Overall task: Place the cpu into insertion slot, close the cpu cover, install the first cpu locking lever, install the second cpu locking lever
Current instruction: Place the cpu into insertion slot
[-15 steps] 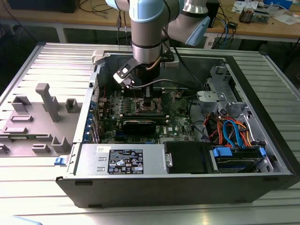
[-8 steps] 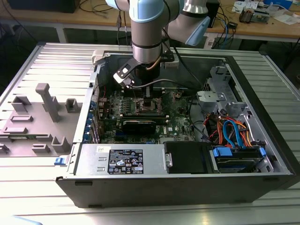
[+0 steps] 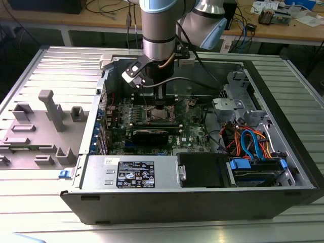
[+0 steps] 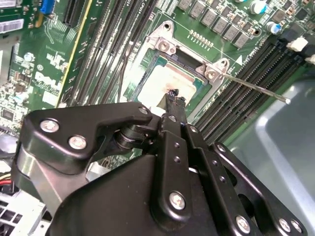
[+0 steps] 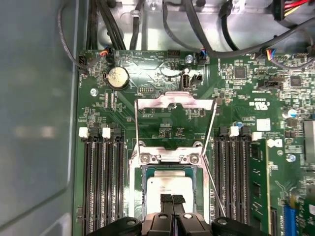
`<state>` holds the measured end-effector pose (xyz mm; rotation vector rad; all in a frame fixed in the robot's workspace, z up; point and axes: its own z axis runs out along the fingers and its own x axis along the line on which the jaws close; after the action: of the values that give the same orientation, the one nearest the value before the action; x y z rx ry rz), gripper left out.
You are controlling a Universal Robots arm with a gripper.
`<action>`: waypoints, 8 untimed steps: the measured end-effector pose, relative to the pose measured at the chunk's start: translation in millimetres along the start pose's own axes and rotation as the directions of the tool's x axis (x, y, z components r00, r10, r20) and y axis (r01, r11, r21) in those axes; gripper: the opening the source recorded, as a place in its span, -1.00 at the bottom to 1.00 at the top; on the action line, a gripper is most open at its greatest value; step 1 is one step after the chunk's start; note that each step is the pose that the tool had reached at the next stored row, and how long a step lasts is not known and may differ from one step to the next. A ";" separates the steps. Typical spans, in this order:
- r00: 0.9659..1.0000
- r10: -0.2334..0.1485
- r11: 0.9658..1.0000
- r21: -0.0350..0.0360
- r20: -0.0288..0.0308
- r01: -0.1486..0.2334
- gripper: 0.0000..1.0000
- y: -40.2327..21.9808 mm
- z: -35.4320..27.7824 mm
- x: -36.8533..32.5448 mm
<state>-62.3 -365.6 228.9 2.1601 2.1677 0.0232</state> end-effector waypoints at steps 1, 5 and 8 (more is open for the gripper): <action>1.000 0.000 1.000 0.000 0.000 0.000 -0.79 0.0 0.1 0.0; 1.000 -0.001 1.000 0.018 0.000 0.001 -0.79 0.2 -0.1 -0.1; 1.000 -0.001 1.000 0.018 -0.001 0.001 -0.79 1.5 0.2 0.1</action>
<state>-60.8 -365.5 228.8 2.1688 2.1776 0.0042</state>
